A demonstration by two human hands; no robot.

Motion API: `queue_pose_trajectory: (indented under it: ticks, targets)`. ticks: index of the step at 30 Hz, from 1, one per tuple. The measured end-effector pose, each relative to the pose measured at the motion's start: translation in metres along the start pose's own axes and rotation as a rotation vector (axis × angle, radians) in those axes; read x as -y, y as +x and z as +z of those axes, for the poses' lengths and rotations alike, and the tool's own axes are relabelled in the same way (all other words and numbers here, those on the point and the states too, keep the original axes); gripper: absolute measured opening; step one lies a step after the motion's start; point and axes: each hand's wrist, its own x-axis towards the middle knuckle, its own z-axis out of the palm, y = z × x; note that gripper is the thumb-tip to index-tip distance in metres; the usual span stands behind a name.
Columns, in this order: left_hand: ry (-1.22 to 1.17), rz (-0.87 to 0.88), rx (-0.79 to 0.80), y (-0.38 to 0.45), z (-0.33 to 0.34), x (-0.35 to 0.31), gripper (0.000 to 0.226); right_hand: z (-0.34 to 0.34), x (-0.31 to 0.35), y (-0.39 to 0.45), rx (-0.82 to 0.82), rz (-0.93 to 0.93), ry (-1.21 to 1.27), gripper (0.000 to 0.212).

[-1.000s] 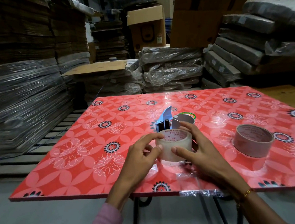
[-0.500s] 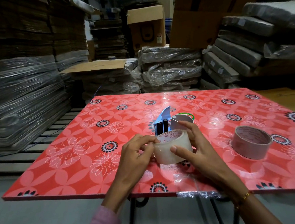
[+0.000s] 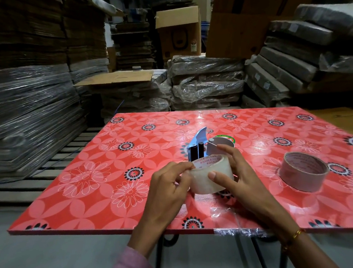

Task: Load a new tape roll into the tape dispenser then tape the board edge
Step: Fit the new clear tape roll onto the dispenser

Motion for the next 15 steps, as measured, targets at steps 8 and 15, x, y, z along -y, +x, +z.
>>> queue_pose_trajectory:
  ticks: [8, 15]
  targets:
    - [0.047, 0.045, 0.040, -0.0040, 0.0023, -0.0049, 0.041, -0.0001, 0.0004, -0.0001, -0.013, 0.015, 0.002, 0.053]
    - [0.135, 0.089, -0.046, -0.0056, 0.0042, -0.0043, 0.030, 0.0011, 0.0010, 0.0003, -0.015, 0.003, -0.023, 0.055]
